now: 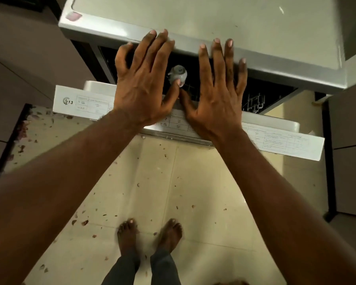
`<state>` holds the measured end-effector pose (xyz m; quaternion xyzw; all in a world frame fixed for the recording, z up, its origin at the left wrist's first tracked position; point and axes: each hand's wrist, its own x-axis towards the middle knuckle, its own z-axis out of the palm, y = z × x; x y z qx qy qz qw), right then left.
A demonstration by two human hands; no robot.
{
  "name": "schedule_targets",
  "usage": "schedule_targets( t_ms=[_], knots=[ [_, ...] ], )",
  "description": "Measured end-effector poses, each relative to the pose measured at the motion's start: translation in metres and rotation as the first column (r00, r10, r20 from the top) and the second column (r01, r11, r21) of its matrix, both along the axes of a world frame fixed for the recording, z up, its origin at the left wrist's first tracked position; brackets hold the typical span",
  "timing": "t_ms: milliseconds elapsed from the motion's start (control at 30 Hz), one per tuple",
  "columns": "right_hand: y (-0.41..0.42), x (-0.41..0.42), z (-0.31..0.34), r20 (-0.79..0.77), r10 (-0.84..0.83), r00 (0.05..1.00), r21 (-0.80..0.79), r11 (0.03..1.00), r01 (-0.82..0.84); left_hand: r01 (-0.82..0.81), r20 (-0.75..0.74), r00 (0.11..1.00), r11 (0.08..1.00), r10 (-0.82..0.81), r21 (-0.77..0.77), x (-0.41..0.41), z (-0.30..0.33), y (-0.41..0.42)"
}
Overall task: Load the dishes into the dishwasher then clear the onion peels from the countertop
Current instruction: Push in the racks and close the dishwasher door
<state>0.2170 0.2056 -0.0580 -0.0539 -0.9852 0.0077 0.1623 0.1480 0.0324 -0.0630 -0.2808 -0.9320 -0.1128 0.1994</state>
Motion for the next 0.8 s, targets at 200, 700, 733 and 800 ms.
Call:
schedule_targets(
  t_ms=[200,700,733,800],
  knots=[
    [0.012,-0.023,0.003,-0.273,0.052,0.960,-0.111,0.990,-0.086,0.019,-0.108,0.994,0.998,-0.013,0.053,-0.030,0.007,0.014],
    [0.037,-0.077,0.014,-0.455,0.071,0.887,0.031,0.997,-0.064,0.043,-0.119,0.992,0.998,-0.036,0.051,-0.081,0.023,0.036],
    [0.037,-0.077,0.015,-0.448,0.068,0.891,0.023,0.998,-0.064,0.059,-0.110,0.992,0.997,-0.054,0.042,-0.080,0.024,0.036],
    [0.038,-0.075,0.015,-0.439,0.062,0.897,0.019,0.998,-0.060,0.092,-0.081,0.993,0.996,-0.091,0.013,-0.075,0.024,0.034]
  ],
)
